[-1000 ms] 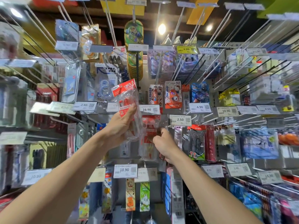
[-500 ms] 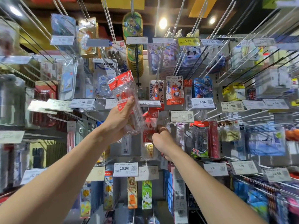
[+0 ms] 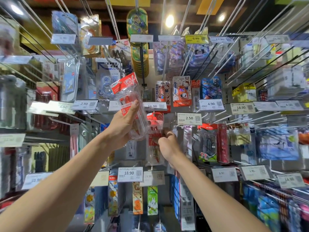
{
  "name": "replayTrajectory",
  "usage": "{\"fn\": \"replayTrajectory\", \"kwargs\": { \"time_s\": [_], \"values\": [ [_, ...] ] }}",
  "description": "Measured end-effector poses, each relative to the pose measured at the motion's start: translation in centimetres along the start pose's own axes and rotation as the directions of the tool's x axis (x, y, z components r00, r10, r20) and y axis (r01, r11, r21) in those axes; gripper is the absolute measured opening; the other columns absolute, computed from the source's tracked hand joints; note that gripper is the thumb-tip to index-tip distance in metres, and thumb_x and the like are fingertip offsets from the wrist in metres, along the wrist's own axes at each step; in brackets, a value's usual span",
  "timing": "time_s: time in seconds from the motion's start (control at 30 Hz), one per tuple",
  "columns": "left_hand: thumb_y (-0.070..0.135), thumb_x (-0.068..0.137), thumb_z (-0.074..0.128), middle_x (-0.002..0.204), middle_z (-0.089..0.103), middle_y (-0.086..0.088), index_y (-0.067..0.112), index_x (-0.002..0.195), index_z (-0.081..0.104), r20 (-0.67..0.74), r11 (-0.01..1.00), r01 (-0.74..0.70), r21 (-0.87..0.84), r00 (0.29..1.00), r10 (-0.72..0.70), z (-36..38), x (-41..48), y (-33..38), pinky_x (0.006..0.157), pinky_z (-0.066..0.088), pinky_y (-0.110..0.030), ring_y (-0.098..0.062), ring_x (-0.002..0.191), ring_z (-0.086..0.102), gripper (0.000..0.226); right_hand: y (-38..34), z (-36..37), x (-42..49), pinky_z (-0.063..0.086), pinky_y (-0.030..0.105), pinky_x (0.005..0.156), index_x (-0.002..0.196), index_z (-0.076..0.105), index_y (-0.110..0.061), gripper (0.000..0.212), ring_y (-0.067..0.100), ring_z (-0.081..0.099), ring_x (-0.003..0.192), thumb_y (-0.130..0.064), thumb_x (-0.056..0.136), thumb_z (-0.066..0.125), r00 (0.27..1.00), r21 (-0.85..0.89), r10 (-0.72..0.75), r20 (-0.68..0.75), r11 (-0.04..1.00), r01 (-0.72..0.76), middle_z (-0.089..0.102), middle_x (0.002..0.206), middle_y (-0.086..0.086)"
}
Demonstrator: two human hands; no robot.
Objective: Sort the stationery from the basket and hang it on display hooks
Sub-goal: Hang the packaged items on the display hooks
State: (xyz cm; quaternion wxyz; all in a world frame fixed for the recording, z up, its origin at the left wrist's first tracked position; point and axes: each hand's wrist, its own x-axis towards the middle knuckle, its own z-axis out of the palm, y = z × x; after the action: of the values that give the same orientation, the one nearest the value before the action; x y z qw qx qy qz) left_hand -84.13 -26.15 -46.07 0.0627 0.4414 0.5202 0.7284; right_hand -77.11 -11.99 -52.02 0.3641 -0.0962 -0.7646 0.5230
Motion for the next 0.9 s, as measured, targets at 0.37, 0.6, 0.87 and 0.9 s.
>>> {"fn": "replayTrajectory", "kwargs": {
  "time_s": [0.37, 0.6, 0.87, 0.9],
  "values": [
    [0.054, 0.091, 0.060, 0.128, 0.071, -0.016, 0.012, 0.134, 0.058, 0.027, 1.000, 0.025, 0.001, 0.999, -0.025, -0.1, -0.8, 0.0, 0.100, 0.053, -0.062, -0.037, 0.118, 0.068, 0.061, -1.1, 0.3, 3.1, 0.041, 0.028, 0.097, 0.148, 0.043, -0.011, 0.045, 0.026, 0.054, 0.124, -0.025, 0.106, 0.048, 0.985, -0.153, 0.172, 0.001, 0.974, -0.170, 0.055, 0.138, 0.010],
    [0.052, 0.093, 0.058, 0.129, 0.070, -0.018, 0.012, 0.132, 0.062, 0.066, 0.996, 0.063, 0.056, 0.996, -0.066, -1.4, -1.7, -1.3, 0.101, 0.050, -0.063, -0.037, 0.113, 0.067, 0.056, 2.2, 0.7, 3.1, 0.048, 0.032, 0.089, 0.123, 0.062, -0.010, 0.028, 0.027, 0.060, 0.113, -0.017, 0.097, 0.055, 0.981, -0.360, 0.009, -0.194, 0.930, -0.080, 0.063, 0.123, 0.011],
    [0.038, 0.097, 0.064, 0.121, 0.072, -0.016, 0.014, 0.128, 0.067, 0.155, 0.990, 0.054, 0.130, 0.985, -0.074, -2.1, -3.3, -3.1, 0.106, 0.043, -0.071, -0.034, 0.109, 0.069, 0.039, 0.0, 2.3, -3.1, 0.052, 0.026, 0.082, 0.115, 0.062, -0.019, 0.033, 0.009, 0.062, 0.090, -0.019, 0.082, 0.067, 0.871, 0.110, -0.473, 0.135, 0.880, 0.461, 0.068, 0.099, 0.002],
    [0.039, 0.097, 0.063, 0.120, 0.072, -0.017, 0.015, 0.127, 0.067, 0.156, 0.991, 0.071, 0.116, 0.984, -0.089, -1.8, -3.4, -3.2, 0.105, 0.041, -0.072, -0.034, 0.105, 0.069, 0.039, 0.1, 2.4, -3.2, 0.052, 0.022, 0.082, 0.116, 0.061, -0.024, 0.038, 0.007, 0.063, 0.092, -0.022, 0.080, 0.071, 0.866, 0.057, -0.484, 0.122, 0.875, 0.481, 0.068, 0.101, -0.005]
  ]
}}
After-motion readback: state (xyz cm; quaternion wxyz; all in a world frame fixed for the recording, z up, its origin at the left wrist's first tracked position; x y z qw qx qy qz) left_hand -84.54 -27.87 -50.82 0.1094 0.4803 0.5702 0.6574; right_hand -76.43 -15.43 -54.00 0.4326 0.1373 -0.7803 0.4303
